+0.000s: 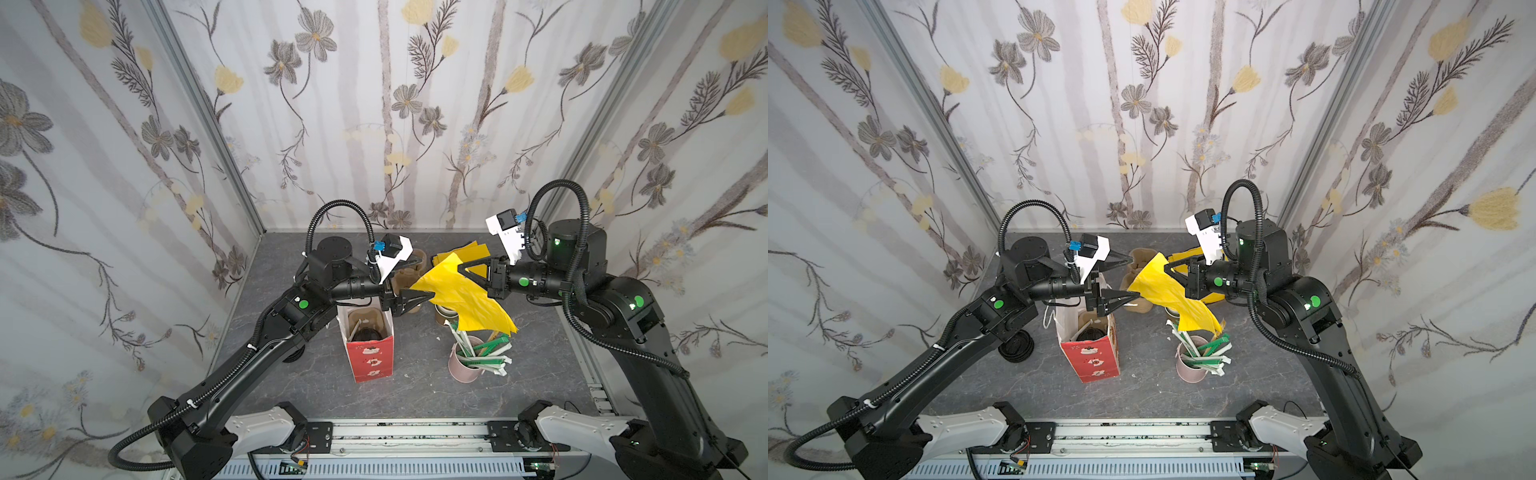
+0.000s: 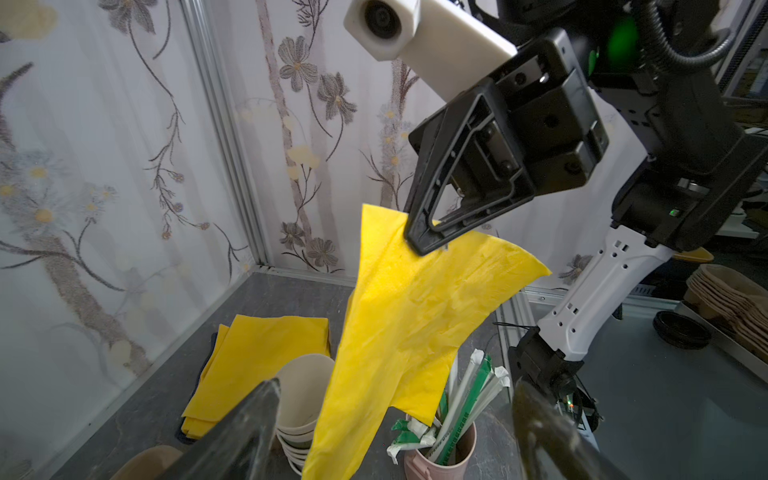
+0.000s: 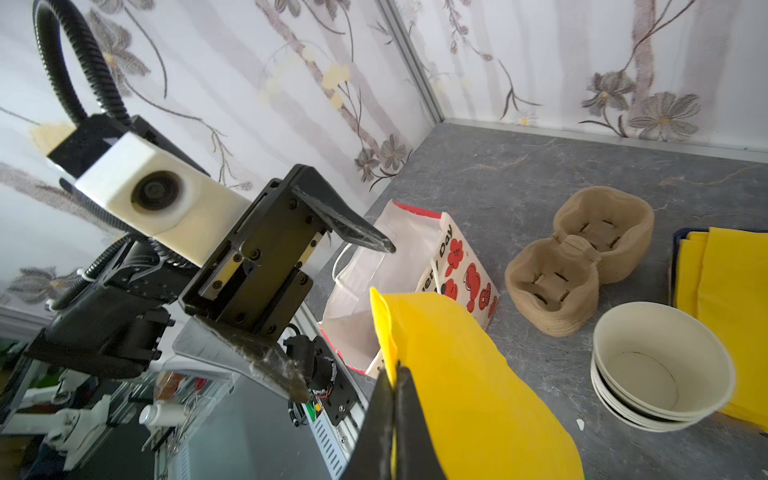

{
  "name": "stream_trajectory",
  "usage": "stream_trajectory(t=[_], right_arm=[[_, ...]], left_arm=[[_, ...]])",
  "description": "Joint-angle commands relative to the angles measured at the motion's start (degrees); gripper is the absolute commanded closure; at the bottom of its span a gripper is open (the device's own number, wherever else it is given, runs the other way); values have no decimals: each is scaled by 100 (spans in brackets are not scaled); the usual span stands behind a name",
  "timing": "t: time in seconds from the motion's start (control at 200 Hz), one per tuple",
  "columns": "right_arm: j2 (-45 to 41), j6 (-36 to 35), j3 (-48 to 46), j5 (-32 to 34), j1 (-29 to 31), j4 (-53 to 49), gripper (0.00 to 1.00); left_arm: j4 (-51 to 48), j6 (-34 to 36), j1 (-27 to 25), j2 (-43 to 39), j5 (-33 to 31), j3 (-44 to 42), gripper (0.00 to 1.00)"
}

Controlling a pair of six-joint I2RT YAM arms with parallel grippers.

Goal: Pack the takeout coffee
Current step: 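Close the left gripper on the napkin held by the right gripper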

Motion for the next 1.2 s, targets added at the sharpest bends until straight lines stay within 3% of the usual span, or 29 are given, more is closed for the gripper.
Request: stream_trajectory(t=[0.0,0.295,0.42,0.525,0.575,0.645,0.69,0.794,0.839,0.979,1.114,1.194], right_arm=[[168,-360,141,-270,134,-164,100],[394,-638,661,-173,244,-286,100],[410,-691,665,-90,249,-241,100],[434,-777,665,50,249,-134,100],[445,-790,665,64,249,-45,100],[463,-800,683,90,248,29,100],[472,-805,705,108,244,46,100],[502,-839,740,143,248,65,100],[522,-847,779,151,244,39,100],[555,-851,1027,404,248,-76,100],[487,-726,1769,1398,238,-294,41],[367,-656,2340,1861,237,-354,30]], left_arm=[[-77,261,47,66,576,-10,16],[-248,492,66,367,636,-10,33],[-248,548,57,595,829,98,45],[-248,462,56,695,1121,101,49],[-248,430,66,725,1230,105,57],[-254,435,65,712,1303,105,79],[-255,430,66,690,1316,101,88],[-256,430,66,626,1282,81,93],[-256,443,65,616,1252,83,100],[-256,474,63,565,1022,105,100],[-248,179,-23,481,139,400,100],[-239,-171,-153,457,-534,603,100]])
